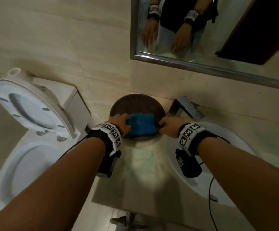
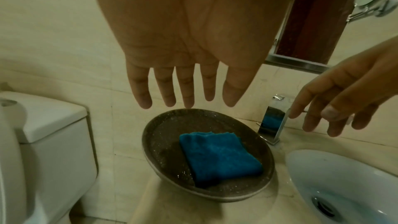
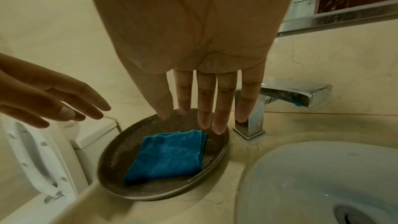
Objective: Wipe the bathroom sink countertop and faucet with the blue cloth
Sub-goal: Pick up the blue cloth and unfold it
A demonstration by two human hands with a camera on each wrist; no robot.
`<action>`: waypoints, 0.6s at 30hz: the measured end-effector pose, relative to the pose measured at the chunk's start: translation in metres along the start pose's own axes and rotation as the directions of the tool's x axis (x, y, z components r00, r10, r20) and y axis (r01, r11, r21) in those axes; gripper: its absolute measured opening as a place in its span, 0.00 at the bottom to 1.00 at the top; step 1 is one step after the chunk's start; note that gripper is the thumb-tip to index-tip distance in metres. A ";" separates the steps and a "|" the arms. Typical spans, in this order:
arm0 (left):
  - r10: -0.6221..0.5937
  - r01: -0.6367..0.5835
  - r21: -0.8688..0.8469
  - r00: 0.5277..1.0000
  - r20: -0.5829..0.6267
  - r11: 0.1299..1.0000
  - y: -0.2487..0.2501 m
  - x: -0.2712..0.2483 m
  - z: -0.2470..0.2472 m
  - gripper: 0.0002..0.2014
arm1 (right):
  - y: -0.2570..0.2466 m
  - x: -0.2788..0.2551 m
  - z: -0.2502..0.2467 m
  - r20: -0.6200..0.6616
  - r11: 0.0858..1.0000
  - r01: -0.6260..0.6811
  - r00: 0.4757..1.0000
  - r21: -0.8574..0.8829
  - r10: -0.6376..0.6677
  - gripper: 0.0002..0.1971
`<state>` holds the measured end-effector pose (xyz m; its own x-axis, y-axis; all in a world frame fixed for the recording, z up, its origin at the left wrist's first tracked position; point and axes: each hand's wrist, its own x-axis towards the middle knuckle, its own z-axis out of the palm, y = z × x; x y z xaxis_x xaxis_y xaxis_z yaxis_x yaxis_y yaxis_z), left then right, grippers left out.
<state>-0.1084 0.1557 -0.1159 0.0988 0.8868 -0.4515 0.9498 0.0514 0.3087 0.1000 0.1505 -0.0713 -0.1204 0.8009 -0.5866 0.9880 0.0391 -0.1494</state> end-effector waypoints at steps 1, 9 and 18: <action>0.003 -0.003 0.002 1.000 0.012 1.000 -0.001 0.009 0.002 0.26 | 0.002 0.010 0.000 0.014 1.000 -0.010 1.000 0.013 0.010 0.21; -0.037 0.030 0.073 0.995 0.092 0.997 -0.010 0.081 0.016 0.28 | 0.006 0.098 0.012 0.019 0.995 0.069 0.997 0.069 -0.071 0.24; -0.055 0.048 0.109 0.996 0.069 0.993 -0.012 0.118 0.042 0.26 | 0.009 0.161 0.031 -0.004 0.981 0.172 0.985 0.088 -0.173 0.28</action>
<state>-0.0961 0.2406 -0.2080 0.0664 0.8485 -0.5249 0.9800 0.0434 0.1941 0.0867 0.2618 -0.1917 -0.2886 0.7845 -0.5488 0.9401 0.1236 -0.3177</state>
